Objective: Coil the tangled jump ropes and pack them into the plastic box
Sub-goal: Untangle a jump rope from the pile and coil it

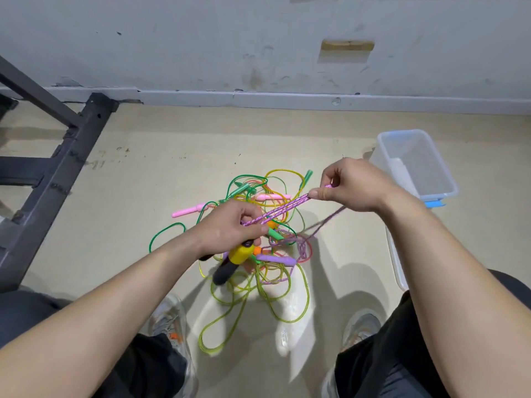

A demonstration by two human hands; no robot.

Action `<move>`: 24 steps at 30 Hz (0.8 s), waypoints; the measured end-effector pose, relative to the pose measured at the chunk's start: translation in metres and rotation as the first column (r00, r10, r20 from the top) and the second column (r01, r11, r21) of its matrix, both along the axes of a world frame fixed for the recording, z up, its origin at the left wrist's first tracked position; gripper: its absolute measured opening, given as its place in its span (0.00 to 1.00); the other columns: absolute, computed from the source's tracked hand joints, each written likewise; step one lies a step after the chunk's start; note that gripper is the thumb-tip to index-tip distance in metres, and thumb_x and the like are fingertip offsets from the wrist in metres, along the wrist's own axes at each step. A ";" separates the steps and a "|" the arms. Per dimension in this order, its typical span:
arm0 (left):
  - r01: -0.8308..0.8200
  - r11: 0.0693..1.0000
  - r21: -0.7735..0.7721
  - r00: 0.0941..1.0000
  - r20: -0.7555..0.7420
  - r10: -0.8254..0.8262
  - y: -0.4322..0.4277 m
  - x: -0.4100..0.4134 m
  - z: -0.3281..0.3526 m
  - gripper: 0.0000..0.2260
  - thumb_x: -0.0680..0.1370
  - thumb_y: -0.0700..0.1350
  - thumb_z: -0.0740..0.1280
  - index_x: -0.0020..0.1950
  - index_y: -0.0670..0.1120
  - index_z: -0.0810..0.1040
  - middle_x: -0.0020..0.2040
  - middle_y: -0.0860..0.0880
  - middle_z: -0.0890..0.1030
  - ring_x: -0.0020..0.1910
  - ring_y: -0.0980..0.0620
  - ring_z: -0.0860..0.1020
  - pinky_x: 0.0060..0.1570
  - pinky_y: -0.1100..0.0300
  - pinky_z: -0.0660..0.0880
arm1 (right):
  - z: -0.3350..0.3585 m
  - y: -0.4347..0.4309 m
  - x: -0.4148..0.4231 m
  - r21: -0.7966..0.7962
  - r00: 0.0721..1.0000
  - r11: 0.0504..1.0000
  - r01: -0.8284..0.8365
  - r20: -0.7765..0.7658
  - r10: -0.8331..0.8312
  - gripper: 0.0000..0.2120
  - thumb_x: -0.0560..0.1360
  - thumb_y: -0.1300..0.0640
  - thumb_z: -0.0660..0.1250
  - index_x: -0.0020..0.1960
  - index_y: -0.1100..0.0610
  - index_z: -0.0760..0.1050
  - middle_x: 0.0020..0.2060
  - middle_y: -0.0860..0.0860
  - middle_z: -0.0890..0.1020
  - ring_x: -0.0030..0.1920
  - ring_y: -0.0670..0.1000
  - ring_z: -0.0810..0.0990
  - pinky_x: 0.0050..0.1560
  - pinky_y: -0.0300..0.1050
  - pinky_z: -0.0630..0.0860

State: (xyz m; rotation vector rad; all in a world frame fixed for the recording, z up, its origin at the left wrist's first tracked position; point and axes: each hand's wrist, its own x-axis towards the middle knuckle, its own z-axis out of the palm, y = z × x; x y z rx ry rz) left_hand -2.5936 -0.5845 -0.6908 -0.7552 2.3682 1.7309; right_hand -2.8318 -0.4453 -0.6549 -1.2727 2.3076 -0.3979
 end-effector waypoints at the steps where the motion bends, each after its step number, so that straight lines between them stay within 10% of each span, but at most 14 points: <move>1: 0.012 1.000 0.012 1.000 0.002 -0.012 -0.001 0.000 -0.001 0.07 0.79 0.42 0.71 0.43 0.40 0.80 0.36 0.46 0.84 0.32 0.52 0.78 0.38 0.61 0.75 | -0.002 -0.002 0.002 -0.011 1.000 1.000 0.007 -0.028 -0.007 0.18 0.71 0.38 0.74 0.33 0.50 0.75 0.29 0.44 0.75 0.34 0.46 0.73 0.38 0.46 0.69; 6: 0.010 0.938 0.347 1.000 -0.024 -0.001 -0.003 0.002 0.005 0.02 0.76 0.39 0.73 0.45 0.41 0.82 0.37 0.44 0.81 0.39 0.47 0.77 0.39 0.63 0.75 | -0.021 -0.008 0.008 -0.226 0.961 0.943 0.246 0.186 -0.206 0.17 0.73 0.43 0.74 0.35 0.55 0.77 0.28 0.47 0.73 0.32 0.48 0.71 0.37 0.45 0.68; 12: -0.384 0.652 0.654 0.828 -0.068 0.556 -0.024 -0.004 0.023 0.09 0.77 0.36 0.67 0.36 0.40 0.80 0.37 0.45 0.76 0.39 0.48 0.82 0.54 0.52 0.81 | -0.046 -0.017 0.061 -0.175 0.836 0.916 0.362 0.496 -0.236 0.13 0.78 0.52 0.69 0.39 0.58 0.82 0.38 0.49 0.83 0.41 0.44 0.80 0.48 0.44 0.73; 18: -0.718 0.593 0.364 0.652 0.052 0.757 -0.031 -0.010 0.008 0.13 0.81 0.37 0.65 0.37 0.41 0.78 0.31 0.47 0.79 0.31 0.49 0.76 0.33 0.61 0.77 | -0.038 -0.018 0.126 -0.157 0.991 0.987 0.019 0.136 0.002 0.17 0.82 0.52 0.54 0.67 0.38 0.70 0.49 0.48 0.84 0.52 0.56 0.81 0.49 0.50 0.77; 24: -0.825 0.417 0.382 0.487 0.105 0.867 -0.018 -0.021 -0.003 0.13 0.81 0.38 0.66 0.36 0.40 0.79 0.29 0.48 0.80 0.31 0.48 0.78 0.39 0.56 0.78 | -0.040 -0.022 0.149 -0.006 0.994 0.994 -0.108 -0.018 0.108 0.18 0.82 0.54 0.55 0.72 0.51 0.61 0.45 0.52 0.77 0.44 0.61 0.76 0.40 0.50 0.71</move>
